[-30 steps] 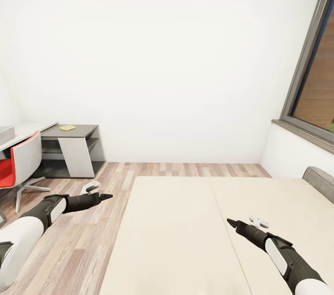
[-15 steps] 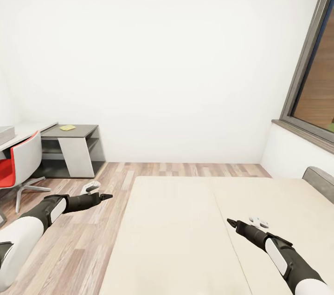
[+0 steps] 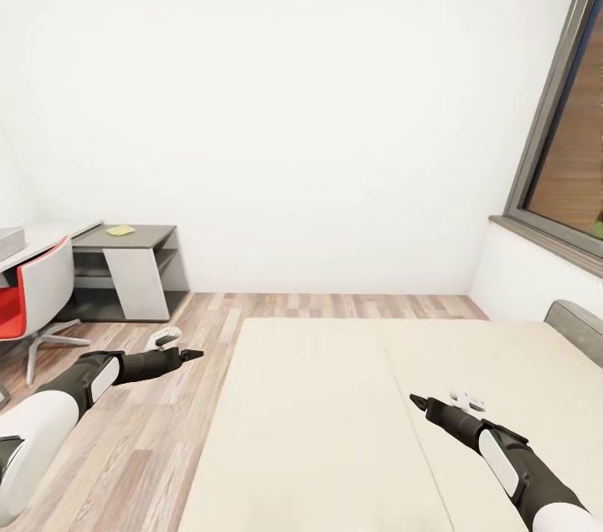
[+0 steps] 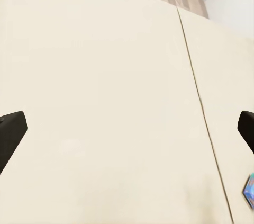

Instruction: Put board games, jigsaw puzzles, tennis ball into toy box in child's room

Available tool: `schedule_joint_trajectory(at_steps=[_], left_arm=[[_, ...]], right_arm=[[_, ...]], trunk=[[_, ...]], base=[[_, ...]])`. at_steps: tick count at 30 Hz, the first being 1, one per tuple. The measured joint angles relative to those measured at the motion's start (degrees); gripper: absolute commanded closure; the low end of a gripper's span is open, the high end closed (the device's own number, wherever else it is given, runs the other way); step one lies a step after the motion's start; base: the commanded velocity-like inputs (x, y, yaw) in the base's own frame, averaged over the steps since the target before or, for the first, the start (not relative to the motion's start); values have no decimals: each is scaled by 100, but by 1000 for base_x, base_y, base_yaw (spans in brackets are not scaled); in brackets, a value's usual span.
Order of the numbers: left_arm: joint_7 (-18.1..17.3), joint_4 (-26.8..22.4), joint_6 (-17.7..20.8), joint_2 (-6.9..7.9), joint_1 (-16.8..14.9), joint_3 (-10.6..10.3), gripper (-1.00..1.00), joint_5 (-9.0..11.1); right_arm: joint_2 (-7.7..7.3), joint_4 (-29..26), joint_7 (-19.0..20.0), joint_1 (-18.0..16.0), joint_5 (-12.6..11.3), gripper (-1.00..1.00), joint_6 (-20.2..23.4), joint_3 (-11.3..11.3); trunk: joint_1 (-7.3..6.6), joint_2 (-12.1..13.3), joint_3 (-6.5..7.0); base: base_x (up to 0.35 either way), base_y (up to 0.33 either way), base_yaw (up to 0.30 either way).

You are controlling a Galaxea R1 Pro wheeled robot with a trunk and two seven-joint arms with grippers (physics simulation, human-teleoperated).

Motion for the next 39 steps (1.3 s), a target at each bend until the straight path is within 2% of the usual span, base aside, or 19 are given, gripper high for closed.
schedule_joint_trajectory(at_steps=[27, 39], left_arm=[[-1, 0, 0, 0, 1, 0, -100, 2], [-1, -1, 1, -9, 0, 0, -100, 1]], right_arm=[[0, 0, 0, 0, 1, -100, 0, 0], [0, 0, 0, 0, 1, -100, 1, -1]], trunk=[[0, 0, 0], [0, 0, 0]], base=[[-9, -20, -6], [0, -103, 0]])
